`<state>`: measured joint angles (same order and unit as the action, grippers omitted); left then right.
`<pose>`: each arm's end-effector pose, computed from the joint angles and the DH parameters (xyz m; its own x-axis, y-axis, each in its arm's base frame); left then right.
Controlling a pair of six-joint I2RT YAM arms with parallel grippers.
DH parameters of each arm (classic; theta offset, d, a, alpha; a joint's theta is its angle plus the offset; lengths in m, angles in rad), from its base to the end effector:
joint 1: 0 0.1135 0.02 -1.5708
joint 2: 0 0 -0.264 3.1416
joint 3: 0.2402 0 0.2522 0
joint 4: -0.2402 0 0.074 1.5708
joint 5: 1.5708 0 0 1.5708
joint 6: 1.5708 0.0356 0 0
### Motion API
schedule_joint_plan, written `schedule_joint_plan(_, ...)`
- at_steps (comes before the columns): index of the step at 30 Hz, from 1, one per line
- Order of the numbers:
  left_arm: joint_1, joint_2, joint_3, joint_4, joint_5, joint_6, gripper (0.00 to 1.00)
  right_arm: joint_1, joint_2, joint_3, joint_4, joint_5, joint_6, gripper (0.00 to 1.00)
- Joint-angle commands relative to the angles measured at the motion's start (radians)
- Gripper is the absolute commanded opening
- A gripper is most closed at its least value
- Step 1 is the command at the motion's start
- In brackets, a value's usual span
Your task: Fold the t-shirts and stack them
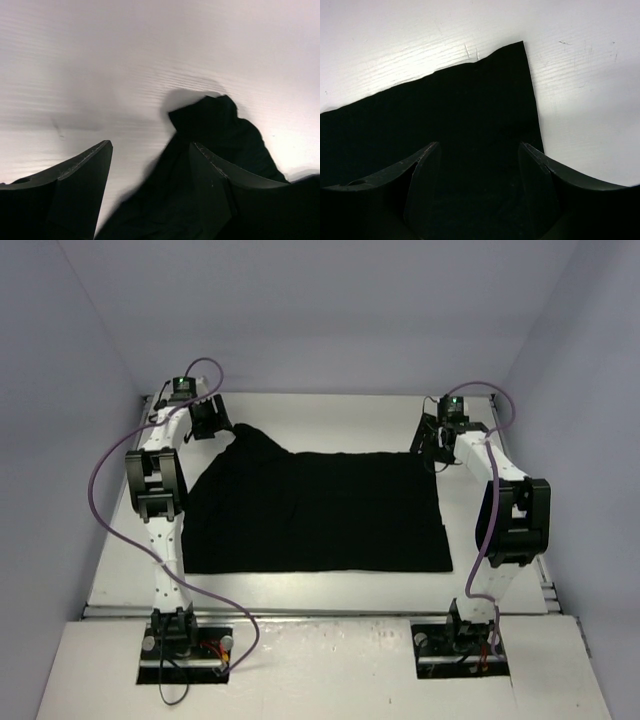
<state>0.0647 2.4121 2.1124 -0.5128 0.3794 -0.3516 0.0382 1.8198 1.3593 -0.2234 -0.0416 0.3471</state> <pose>0.5419 0.0219 0.1967 -0.7470 -0.3690 -0.5530 -0.0673 0.8695 -0.4893 0.4157 0.0174 0.2450 -0.6176 0.3165 -0.7200 0.1486 0.9459 0.2884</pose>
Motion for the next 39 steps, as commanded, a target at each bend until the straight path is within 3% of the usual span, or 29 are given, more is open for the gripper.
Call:
schedule_joint_plan(1, 0.026, -0.001, 0.033, 0.081, 0.071, 0.018, 0.61, -0.01, -0.063, -0.006, 0.011, -0.007, -0.016, 0.61)
schedule_joint_plan(11, 0.02, 0.06, 0.053, 0.136, 0.222, 0.022, 0.61, -0.012, -0.065, -0.024, 0.012, -0.016, -0.011, 0.61)
schedule_joint_plan(26, -0.019, 0.129, 0.063, 0.146, 0.211, 0.011, 0.51, -0.014, -0.079, -0.044, 0.01, -0.007, -0.005, 0.61)
schedule_joint_plan(33, -0.02, 0.122, 0.038, 0.146, 0.202, 0.02, 0.4, -0.014, -0.082, -0.046, 0.01, 0.0, -0.008, 0.61)
schedule_joint_plan(39, -0.019, 0.096, 0.008, 0.168, 0.213, 0.015, 0.18, -0.015, -0.068, -0.037, 0.011, -0.001, -0.007, 0.61)
